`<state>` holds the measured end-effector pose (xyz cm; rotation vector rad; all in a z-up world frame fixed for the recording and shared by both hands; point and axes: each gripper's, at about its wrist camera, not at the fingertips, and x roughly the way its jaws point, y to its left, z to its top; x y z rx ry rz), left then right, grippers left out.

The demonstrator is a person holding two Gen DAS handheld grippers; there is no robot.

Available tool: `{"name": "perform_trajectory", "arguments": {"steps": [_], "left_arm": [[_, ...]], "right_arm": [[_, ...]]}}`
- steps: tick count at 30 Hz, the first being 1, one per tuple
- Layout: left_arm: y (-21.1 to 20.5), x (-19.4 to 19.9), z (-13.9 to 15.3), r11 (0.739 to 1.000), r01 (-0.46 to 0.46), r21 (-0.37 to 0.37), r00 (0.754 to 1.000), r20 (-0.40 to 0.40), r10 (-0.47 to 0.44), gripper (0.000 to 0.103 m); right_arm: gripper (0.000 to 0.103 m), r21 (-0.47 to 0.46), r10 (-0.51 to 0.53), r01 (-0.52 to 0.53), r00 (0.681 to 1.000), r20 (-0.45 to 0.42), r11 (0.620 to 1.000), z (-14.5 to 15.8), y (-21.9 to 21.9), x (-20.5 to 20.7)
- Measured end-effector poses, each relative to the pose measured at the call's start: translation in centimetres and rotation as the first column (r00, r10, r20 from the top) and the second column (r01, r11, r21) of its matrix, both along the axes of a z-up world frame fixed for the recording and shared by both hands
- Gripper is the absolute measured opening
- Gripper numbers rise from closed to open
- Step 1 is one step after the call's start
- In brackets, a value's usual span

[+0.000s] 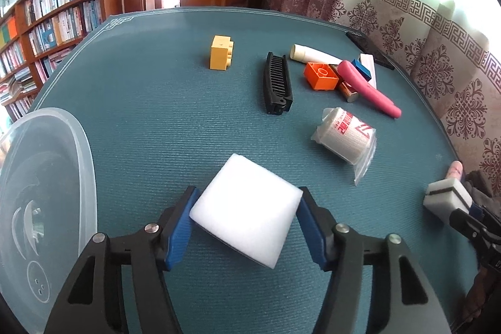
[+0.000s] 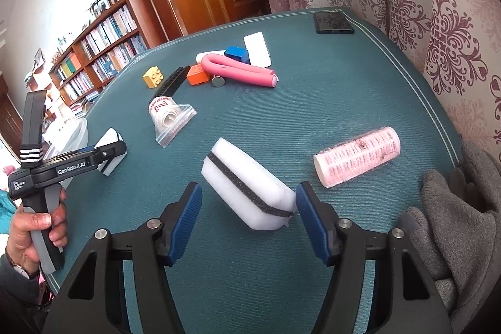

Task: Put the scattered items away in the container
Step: 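Carry both sponges over the clear plastic bowl and open both tools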

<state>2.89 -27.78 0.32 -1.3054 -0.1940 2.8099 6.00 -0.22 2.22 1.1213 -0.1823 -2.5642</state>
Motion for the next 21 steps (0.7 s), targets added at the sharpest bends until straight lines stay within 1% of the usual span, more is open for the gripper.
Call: {"name": "perform_trajectory", "arguments": {"steps": [4, 6, 8, 10, 15, 19, 21], "left_arm": [[0.0, 0.4, 0.2, 1.0, 0.005, 0.014, 1.0, -0.004, -0.005, 0.065], [0.2, 0.6, 0.2, 0.999, 0.02, 0.033, 1.0, -0.003, -0.02, 0.065], [0.7, 0.8, 0.3, 0.999, 0.035, 0.037, 0.999, -0.005, -0.035, 0.064], [1.1, 1.1, 0.5, 0.998, 0.048, 0.04, 0.999, -0.013, -0.047, 0.064], [1.3, 1.6, 1.6, 0.998, 0.052, 0.046, 0.998, -0.041, -0.05, 0.064], [0.8, 2.0, 2.5, 0.998, 0.035, 0.051, 0.998, -0.06, -0.032, 0.064], [0.4, 2.3, 3.0, 0.998, 0.025, 0.05, 0.997, -0.072, -0.021, 0.064]], "right_arm": [[0.066, 0.005, -0.003, 0.003, 1.0, 0.011, 1.0, -0.3, -0.1, -0.4], [0.066, 0.017, -0.005, 0.005, 1.0, 0.01, 1.0, -0.4, -0.2, -0.4], [0.052, 0.031, -0.013, 0.012, 1.0, 0.011, 0.999, -0.5, -0.3, -0.5], [0.043, 0.035, -0.024, 0.023, 1.0, 0.013, 0.999, -0.5, -0.2, -0.5], [0.041, 0.019, -0.033, 0.033, 0.999, 0.008, 0.999, -0.3, -0.1, -0.2], [0.041, -0.044, -0.019, 0.019, 1.0, 0.01, 0.999, 0.3, -0.3, -0.2], [0.041, -0.061, -0.008, 0.008, 1.0, 0.002, 0.998, 0.8, -0.7, -0.3]]}}
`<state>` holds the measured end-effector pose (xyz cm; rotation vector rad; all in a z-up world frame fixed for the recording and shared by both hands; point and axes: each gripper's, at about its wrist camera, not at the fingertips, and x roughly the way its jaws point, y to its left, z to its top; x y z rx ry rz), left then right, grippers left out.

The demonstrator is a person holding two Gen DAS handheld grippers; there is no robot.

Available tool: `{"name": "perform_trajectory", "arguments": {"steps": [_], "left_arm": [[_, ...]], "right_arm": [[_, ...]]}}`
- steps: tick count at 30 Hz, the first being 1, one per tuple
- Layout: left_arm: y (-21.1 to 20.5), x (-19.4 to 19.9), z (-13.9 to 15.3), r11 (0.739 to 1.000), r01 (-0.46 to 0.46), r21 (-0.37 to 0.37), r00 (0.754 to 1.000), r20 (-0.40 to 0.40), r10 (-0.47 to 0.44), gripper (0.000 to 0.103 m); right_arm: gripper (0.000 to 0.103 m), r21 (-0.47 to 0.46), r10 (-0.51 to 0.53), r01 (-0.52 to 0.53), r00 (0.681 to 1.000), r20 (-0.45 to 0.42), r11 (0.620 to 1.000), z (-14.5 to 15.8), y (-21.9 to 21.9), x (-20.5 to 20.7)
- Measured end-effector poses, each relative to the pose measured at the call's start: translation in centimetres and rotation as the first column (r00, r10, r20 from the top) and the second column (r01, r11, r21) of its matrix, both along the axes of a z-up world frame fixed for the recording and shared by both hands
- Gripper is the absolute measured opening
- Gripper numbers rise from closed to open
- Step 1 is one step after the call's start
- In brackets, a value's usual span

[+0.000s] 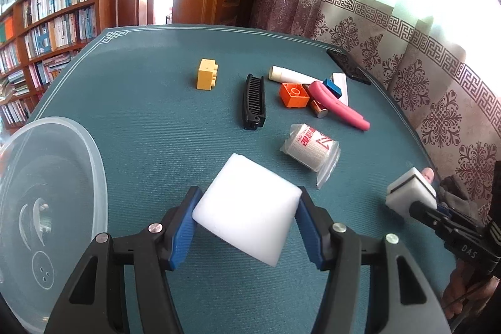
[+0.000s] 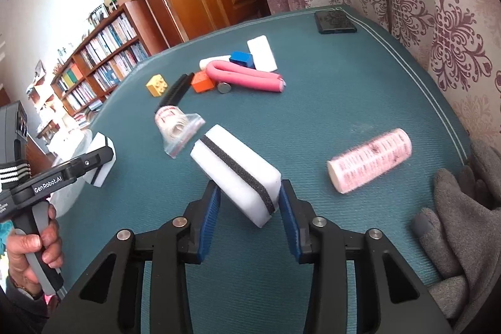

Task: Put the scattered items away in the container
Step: 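Carry both sponges over the clear plastic bowl and open both tools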

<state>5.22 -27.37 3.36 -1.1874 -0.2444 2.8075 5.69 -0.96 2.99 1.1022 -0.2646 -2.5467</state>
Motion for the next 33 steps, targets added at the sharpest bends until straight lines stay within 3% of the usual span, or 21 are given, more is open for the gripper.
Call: {"name": "perform_trajectory", "arguments": {"steps": [5, 12, 22, 27, 33], "left_arm": [[-1.7, 1.1, 1.1, 0.999, -0.051, -0.009, 0.998, -0.03, 0.05, 0.064], [-6.4, 3.1, 1.9, 0.981, -0.189, -0.045, 0.98, -0.067, 0.186, 0.064], [-13.7, 6.0, 1.3, 0.923, -0.375, -0.087, 0.927, -0.062, 0.371, 0.064], [-16.1, 7.4, 0.9, 0.9, -0.422, -0.105, 0.906, -0.059, 0.418, 0.065], [-17.6, 8.2, 0.4, 0.891, -0.44, -0.111, 0.898, -0.053, 0.436, 0.066]], "right_arm": [[0.041, -0.034, 0.05, -0.05, 0.999, -0.011, 0.998, 0.9, -2.0, -0.4], [0.041, -0.08, 0.174, -0.174, 0.985, -0.01, 0.981, 1.9, -7.1, -1.3], [0.041, -0.068, 0.395, -0.398, 0.917, -0.046, 0.915, 3.7, -17.8, -1.0], [0.041, -0.08, 0.474, -0.475, 0.88, -0.038, 0.876, 3.9, -22.8, -0.6], [0.041, -0.065, 0.527, -0.527, 0.85, -0.023, 0.847, 3.6, -27.6, -0.4]]}}
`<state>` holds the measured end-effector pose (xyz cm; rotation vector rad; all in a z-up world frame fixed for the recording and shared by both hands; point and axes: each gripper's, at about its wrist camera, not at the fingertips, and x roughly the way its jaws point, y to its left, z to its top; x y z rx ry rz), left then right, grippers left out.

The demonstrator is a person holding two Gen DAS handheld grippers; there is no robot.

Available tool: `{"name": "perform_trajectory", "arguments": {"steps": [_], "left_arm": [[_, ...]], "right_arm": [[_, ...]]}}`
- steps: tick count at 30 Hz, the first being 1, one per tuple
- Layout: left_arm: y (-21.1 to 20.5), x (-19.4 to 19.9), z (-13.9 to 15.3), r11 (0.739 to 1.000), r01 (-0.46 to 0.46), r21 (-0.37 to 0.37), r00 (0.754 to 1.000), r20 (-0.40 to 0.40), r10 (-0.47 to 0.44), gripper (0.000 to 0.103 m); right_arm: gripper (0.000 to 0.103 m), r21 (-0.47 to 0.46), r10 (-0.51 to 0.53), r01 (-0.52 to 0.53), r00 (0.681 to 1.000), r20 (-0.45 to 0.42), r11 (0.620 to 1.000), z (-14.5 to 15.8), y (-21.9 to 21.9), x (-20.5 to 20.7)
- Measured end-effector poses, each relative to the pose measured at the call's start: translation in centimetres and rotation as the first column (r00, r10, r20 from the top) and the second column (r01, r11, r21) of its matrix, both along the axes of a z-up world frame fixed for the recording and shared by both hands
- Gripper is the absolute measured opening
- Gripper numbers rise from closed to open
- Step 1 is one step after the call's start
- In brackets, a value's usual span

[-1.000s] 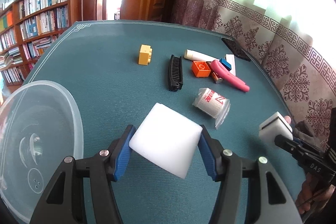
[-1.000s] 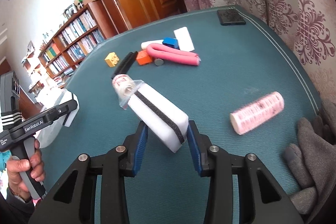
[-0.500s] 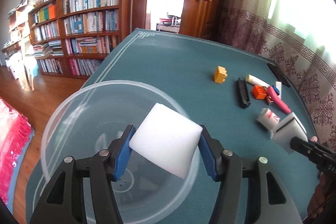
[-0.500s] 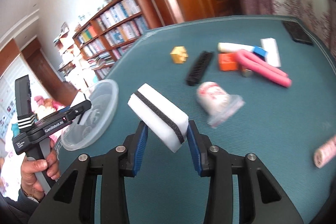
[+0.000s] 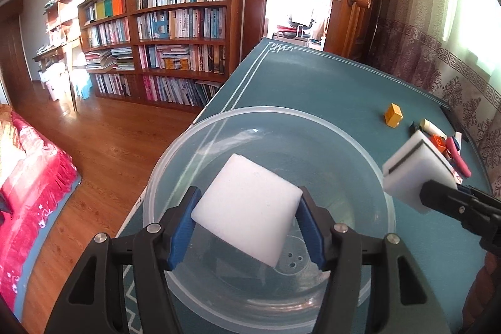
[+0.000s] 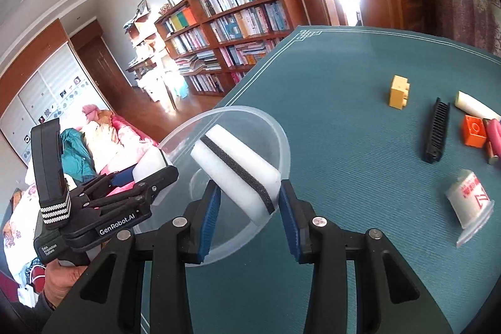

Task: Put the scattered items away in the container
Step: 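Carry both sponges over the clear plastic bowl and open both tools, then move both open tools back over the table toward the remaining items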

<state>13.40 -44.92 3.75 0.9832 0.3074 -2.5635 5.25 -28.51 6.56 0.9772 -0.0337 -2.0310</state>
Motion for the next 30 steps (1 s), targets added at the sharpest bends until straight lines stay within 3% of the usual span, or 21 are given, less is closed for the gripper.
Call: {"name": "perform_trajectory", "arguments": {"steps": [3, 7, 14, 19, 30], "left_arm": [[-0.6, 0.2, -0.3, 1.0, -0.003, 0.006, 1.0, 0.003, 0.003, 0.069], [-1.4, 0.4, -0.4, 1.0, -0.008, 0.021, 1.0, 0.003, 0.008, 0.081], [-1.8, 0.6, -0.9, 0.999, -0.023, 0.042, 1.0, 0.009, 0.022, 0.082], [-1.4, 0.6, -0.5, 1.0, -0.02, 0.006, 1.0, 0.007, 0.02, 0.083], [-0.3, 0.8, 0.4, 0.999, 0.0, -0.041, 1.0, 0.002, 0.0, 0.083]], "right_arm": [[0.041, 0.004, 0.013, -0.013, 1.0, 0.01, 1.0, -0.2, -1.6, -0.3], [0.044, 0.01, 0.029, -0.029, 0.999, 0.022, 1.0, -0.6, -3.5, -1.1], [0.046, 0.042, 0.002, -0.003, 1.0, 0.021, 0.999, -1.1, -4.4, -2.4], [0.058, 0.039, -0.011, 0.011, 1.0, 0.0, 0.999, -1.1, -3.9, -2.7], [0.059, 0.045, -0.055, 0.056, 0.998, -0.025, 0.997, -1.0, -1.5, -2.6]]}}
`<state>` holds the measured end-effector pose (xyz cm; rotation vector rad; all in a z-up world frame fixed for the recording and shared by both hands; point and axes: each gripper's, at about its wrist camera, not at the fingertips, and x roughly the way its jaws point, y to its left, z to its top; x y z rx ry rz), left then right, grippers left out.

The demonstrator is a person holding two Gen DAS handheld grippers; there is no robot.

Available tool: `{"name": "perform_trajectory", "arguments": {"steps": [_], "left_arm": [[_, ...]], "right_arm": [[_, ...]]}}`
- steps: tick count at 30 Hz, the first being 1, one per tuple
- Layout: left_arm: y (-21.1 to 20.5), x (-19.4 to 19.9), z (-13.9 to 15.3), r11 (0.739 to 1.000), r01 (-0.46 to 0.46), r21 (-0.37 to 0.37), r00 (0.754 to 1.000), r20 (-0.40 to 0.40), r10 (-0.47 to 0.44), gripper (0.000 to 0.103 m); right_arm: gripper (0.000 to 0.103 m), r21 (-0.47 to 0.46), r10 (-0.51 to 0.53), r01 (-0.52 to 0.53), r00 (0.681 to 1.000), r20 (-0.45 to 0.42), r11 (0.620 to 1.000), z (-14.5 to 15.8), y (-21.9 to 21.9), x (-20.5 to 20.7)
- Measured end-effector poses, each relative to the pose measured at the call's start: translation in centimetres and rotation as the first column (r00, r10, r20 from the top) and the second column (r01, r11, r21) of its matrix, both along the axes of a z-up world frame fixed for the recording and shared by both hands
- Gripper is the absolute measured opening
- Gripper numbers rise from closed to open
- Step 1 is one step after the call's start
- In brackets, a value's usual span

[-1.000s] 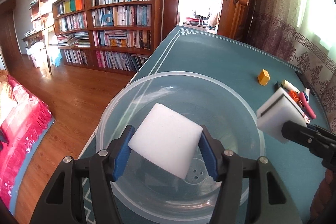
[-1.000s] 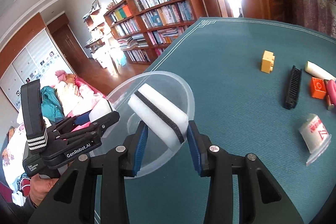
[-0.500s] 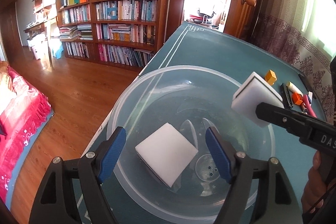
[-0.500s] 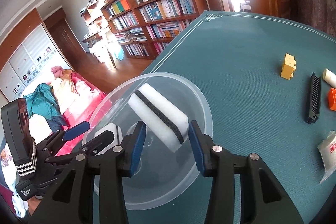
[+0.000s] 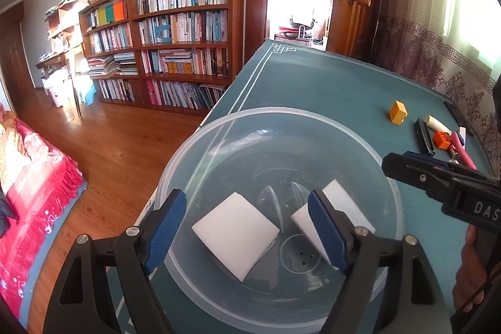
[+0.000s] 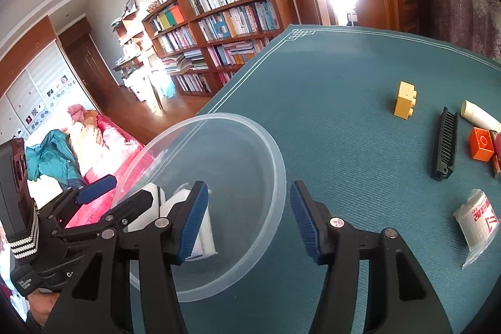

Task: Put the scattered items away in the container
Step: 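Move both open tools back over the table toward the remaining items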

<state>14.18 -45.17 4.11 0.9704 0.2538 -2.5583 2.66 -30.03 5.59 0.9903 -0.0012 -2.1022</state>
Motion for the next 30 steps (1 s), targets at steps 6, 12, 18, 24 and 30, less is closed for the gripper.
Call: {"name": "perform_trajectory", "arguments": {"steps": [6, 12, 18, 24, 30], "left_arm": [[1.0, -0.2, 0.7, 1.0, 0.008, -0.007, 1.0, -0.01, -0.008, 0.083], [3.1, -1.2, 1.1, 0.998, 0.061, -0.013, 0.998, -0.003, -0.061, 0.083], [5.9, -2.7, 1.5, 0.991, 0.129, -0.021, 0.992, 0.01, -0.129, 0.086], [9.2, -4.0, 2.1, 0.98, 0.193, -0.037, 0.981, -0.006, -0.193, 0.103], [12.5, -5.1, 2.6, 0.964, 0.254, -0.071, 0.967, 0.004, -0.255, 0.103]], "right_arm": [[0.059, 0.002, -0.042, 0.042, 0.999, 0.007, 0.999, -0.6, 2.6, 0.5], [0.059, 0.002, -0.117, 0.117, 0.993, 0.025, 0.993, -1.2, 6.7, 0.6], [0.059, 0.014, -0.223, 0.223, 0.974, 0.029, 0.975, -1.5, 12.0, 0.7], [0.058, 0.022, -0.352, 0.352, 0.935, 0.049, 0.936, -2.1, 18.7, 1.0], [0.059, 0.027, -0.484, 0.484, 0.873, 0.063, 0.875, -2.3, 25.3, 1.8]]}}
